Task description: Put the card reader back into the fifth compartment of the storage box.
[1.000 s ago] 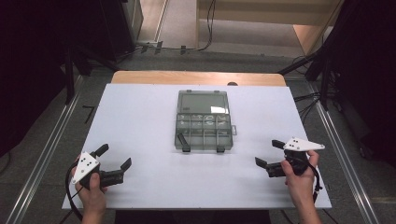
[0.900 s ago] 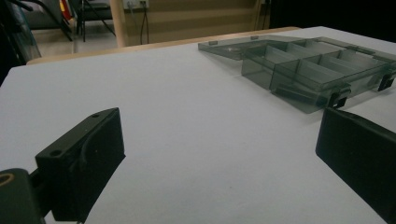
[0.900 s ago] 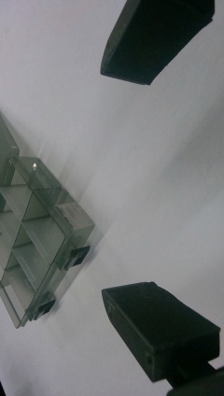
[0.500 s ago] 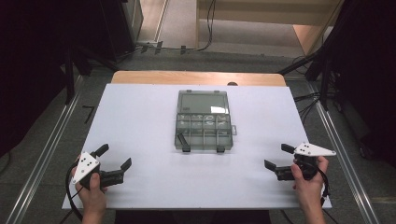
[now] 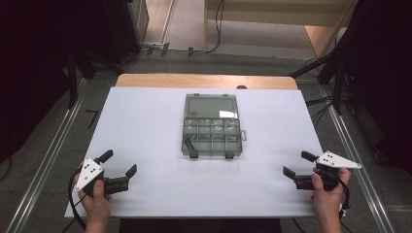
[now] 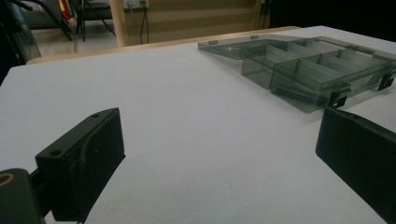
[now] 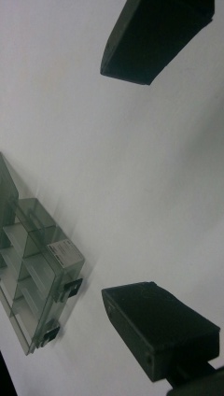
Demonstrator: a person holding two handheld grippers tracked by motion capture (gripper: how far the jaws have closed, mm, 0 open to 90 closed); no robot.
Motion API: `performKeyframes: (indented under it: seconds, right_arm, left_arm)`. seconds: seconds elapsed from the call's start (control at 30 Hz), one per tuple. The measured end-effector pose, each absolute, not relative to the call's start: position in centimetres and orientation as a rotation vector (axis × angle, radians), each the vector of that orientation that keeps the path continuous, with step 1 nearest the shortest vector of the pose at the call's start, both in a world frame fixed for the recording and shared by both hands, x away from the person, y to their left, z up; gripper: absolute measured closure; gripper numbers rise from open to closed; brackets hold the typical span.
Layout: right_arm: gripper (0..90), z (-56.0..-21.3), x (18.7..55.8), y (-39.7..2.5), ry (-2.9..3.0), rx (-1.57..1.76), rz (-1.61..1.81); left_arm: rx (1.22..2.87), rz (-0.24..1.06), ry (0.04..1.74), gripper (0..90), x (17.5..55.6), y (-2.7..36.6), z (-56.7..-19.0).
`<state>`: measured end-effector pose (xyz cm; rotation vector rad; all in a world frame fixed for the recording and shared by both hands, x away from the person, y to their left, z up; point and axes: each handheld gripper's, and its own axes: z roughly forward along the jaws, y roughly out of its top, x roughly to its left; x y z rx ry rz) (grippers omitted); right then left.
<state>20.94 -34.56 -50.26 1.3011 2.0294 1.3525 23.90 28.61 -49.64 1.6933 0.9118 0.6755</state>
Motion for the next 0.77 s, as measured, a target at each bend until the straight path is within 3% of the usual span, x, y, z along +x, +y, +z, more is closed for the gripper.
performKeyframes:
  seconds: [0.77]
  right_arm:
    - [0.0,-51.3,20.2,-35.5,1.982,1.308,1.409]
  left_arm:
    - [1.690,0.675,0.915,1.3,24.0,28.7,-49.6]
